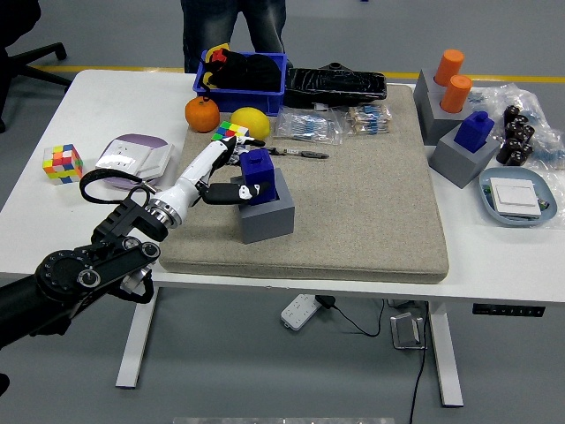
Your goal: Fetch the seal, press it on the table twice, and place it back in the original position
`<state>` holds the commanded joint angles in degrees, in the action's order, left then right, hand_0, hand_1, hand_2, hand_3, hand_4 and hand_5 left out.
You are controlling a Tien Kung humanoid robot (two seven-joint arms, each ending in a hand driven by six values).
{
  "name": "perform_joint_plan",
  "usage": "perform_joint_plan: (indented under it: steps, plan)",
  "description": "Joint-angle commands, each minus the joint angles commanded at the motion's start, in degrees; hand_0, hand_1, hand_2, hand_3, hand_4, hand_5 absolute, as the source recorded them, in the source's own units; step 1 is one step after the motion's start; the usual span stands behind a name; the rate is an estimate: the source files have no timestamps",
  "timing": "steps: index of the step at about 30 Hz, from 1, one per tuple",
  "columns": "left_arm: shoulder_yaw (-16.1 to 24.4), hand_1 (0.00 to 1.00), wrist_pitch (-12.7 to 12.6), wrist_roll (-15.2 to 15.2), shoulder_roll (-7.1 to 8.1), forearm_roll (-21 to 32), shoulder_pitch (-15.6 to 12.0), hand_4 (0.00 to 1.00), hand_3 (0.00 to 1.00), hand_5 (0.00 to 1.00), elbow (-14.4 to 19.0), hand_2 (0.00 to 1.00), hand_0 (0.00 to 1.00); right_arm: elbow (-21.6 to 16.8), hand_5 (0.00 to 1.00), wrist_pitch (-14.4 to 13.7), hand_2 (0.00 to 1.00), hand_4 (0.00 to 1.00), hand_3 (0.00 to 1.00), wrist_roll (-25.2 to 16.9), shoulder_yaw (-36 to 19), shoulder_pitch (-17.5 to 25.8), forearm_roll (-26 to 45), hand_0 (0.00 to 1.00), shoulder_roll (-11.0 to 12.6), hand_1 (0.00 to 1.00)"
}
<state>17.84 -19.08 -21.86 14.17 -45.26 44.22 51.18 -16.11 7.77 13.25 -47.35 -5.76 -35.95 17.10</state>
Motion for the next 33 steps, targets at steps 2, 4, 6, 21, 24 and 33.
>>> perform_joint_plan:
  steps: [2,4,6,21,24,33]
  plan:
    - [-0.09,0.394,-0.04,-0.05,-0.09,0.08,-0.01,0.597,0.763,0.002,-0.25,0.348,0.691,-0.01,0.564,0.02,0.714,0.790,0.739,0.00,-0.03,0.00,0.00,0.854,0.00,0.769]
    - [-0.05,0.395,-0.03,-0.05,-0.21,0.10,-0.06,0.596,0.762,0.002,-0.50,0.348,0.691,0.01,0.563,0.01,0.715,0.789,0.739,0.02,-0.10,0.00,-0.03,0.854,0.00,0.769]
    - [0.23,0.395,-0.07,-0.07,-0.47,0.07,-0.25,0.596,0.762,0.002,-0.89,0.348,0.691,-0.02,0.563,0.01,0.715,0.789,0.739,0.01,-0.18,0.02,-0.05,0.854,0.00,0.769]
    - [1.18,0.396,-0.28,-0.45,-1.80,0.28,-0.66,0.596,0.762,0.002,-0.71,0.347,0.691,-0.03,0.563,-0.03,0.713,0.789,0.740,-0.03,-0.12,0.05,-0.04,0.853,-0.09,0.769]
    - [1.38,0.396,-0.32,-0.58,-2.00,0.65,-0.61,0.596,0.762,0.002,-0.62,0.347,0.691,-0.02,0.563,-0.02,0.713,0.789,0.740,-0.04,-0.08,0.01,-0.03,0.853,-0.07,0.769]
    - [1.19,0.396,-0.60,-1.06,-2.98,1.44,-0.65,0.597,0.761,0.002,-0.86,0.347,0.691,-0.01,0.562,-0.02,0.713,0.789,0.740,-0.05,-0.19,-0.05,0.01,0.853,-0.09,0.769]
